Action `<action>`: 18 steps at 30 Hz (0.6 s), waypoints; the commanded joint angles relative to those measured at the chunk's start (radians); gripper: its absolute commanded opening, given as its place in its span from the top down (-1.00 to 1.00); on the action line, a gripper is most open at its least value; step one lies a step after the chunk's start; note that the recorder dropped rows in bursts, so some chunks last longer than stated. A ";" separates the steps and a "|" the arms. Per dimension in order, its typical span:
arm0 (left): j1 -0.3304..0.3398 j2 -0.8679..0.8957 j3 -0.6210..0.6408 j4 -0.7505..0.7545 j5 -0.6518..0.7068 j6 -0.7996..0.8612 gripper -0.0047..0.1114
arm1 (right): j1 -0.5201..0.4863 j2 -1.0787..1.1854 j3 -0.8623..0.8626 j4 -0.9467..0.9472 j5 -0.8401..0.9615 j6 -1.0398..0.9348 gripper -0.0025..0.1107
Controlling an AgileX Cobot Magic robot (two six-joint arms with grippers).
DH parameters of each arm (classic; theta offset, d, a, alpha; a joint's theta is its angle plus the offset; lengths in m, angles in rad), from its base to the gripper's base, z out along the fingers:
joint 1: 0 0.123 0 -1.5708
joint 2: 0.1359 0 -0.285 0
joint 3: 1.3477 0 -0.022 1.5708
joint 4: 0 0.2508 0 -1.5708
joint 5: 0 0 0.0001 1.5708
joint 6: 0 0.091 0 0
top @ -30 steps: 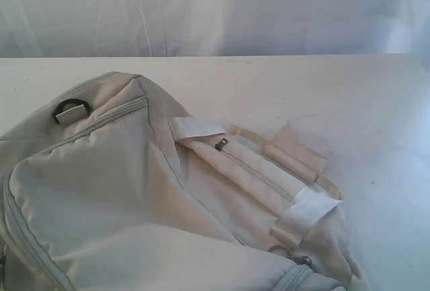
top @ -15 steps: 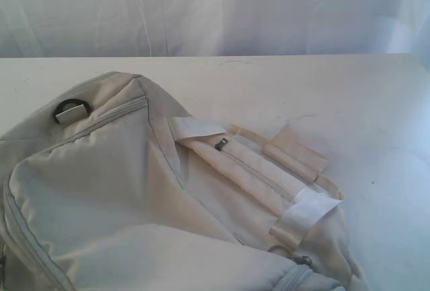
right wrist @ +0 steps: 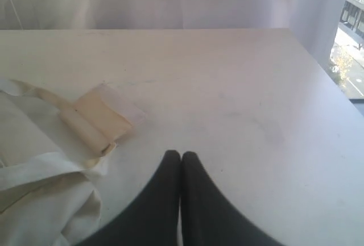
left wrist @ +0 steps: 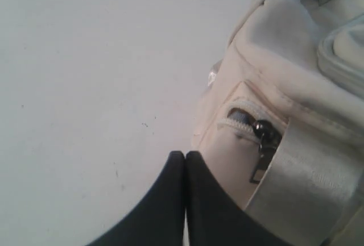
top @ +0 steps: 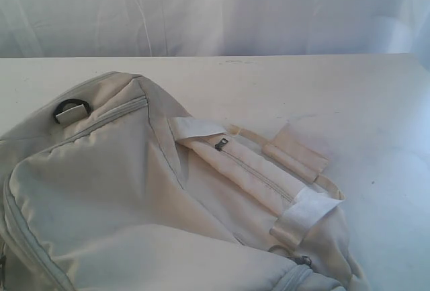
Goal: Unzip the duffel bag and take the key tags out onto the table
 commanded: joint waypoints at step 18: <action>-0.007 -0.005 0.004 -0.007 -0.407 -0.074 0.92 | 0.000 -0.005 0.004 0.018 -0.455 0.085 0.96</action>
